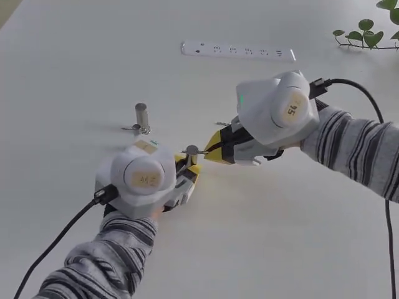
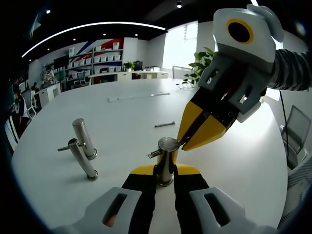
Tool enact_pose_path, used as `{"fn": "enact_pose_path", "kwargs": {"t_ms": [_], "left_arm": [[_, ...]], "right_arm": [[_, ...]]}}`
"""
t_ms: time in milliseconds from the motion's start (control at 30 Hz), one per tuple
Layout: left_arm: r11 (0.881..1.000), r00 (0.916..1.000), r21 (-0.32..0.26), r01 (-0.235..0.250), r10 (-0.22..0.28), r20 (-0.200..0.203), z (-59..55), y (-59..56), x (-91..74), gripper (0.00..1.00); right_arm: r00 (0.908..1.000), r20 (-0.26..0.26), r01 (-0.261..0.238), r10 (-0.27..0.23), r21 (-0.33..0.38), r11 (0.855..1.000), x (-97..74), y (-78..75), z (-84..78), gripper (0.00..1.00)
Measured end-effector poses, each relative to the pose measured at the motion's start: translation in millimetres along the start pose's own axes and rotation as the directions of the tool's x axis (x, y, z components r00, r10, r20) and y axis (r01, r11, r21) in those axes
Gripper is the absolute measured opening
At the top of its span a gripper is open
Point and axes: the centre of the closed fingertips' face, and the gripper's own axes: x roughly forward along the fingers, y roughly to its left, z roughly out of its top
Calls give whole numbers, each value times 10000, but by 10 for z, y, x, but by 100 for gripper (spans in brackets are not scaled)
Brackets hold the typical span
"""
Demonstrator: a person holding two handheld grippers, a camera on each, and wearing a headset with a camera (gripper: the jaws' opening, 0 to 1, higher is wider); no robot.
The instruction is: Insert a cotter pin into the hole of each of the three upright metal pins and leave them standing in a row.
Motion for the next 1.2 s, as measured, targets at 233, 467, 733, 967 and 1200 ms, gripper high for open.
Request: {"fn": "enact_pose_path", "kwargs": {"t_ms": [233,467,733,967,1200], "left_arm": [[10000,10000,-72,-63,63,4,-5,6,0,10],[9998,9999,76,-168,168,-31,-7,2,5,10],[9999,9999,5,-156,156,-32,-9,5,4,10],[9999,9999,-83,-143,143,-36,-8,1,8,10],[9998,9999,-103,-154,153,-39,-9,0,8,10]], "right_arm": [[9999,66,82,-83,121,9999,36,-19,27,0],[9999,28,163,-165,579,9982,19,-8,1,8],[9988,280,371,-398,939,9949,-91,-35,-31,1],[9983,330,448,-480,913,9948,-86,-38,6,0],[9985,283,448,-476,902,9949,-68,-45,36,0]]}}
